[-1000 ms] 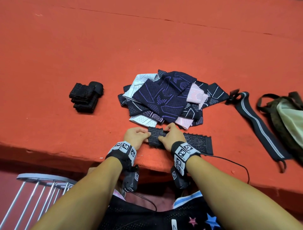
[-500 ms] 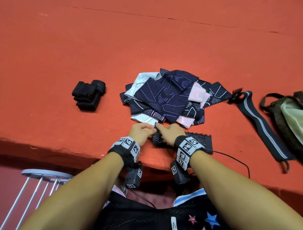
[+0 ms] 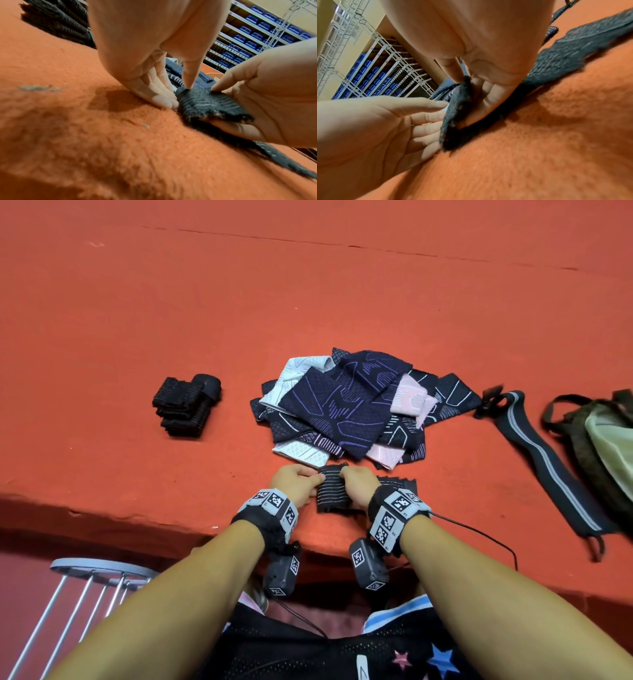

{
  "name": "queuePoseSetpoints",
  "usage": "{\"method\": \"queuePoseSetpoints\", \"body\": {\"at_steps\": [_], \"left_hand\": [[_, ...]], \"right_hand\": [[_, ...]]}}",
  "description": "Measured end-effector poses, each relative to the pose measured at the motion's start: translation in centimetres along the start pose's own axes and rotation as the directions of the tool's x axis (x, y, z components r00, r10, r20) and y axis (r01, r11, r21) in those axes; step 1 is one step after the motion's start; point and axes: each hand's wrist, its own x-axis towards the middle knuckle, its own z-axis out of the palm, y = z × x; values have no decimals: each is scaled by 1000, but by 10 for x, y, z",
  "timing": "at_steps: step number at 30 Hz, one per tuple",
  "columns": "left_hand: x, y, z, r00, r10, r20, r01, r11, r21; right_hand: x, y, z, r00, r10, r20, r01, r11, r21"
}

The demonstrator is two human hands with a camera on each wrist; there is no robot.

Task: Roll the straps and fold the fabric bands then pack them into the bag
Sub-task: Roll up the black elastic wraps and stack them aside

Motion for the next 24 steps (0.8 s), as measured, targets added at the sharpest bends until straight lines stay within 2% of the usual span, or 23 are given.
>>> {"method": "queuePoseSetpoints", "body": {"at_steps": [4,6,9,12,14,17,20,24], "left_hand": [[1,1,3,1000,12,-2,-12,998,67],[0,1,4,1000,21,-7,-20,996,88],[1,0,5,999,26,-29,-22,992,127],[0,1,7,998,18,-59,-9,986,164],[0,3,9,997,33,-64,-22,986,166],[-4,11,10,997,57,-52,-49,988,146],[-8,20,12,997,55,-61,-50,996,79],[-11,29,12,994,62,-89,-60,998,30]], "right_hand": [[4,9,-2,998,-55,-13,54,997,-63],[4,13,-6,997,-83,-5,81,982,-169],[5,18,-11,989,-122,-81,81,915,-395],[1,23,-14,970,-160,-185,54,878,-476],[-2,24,-15,960,-204,-195,80,859,-507],[-1,23,-12,981,-150,-122,73,873,-483],[-1,21,-10,983,-129,-130,65,909,-411],[-1,16,-6,995,-101,6,99,964,-246]]}}
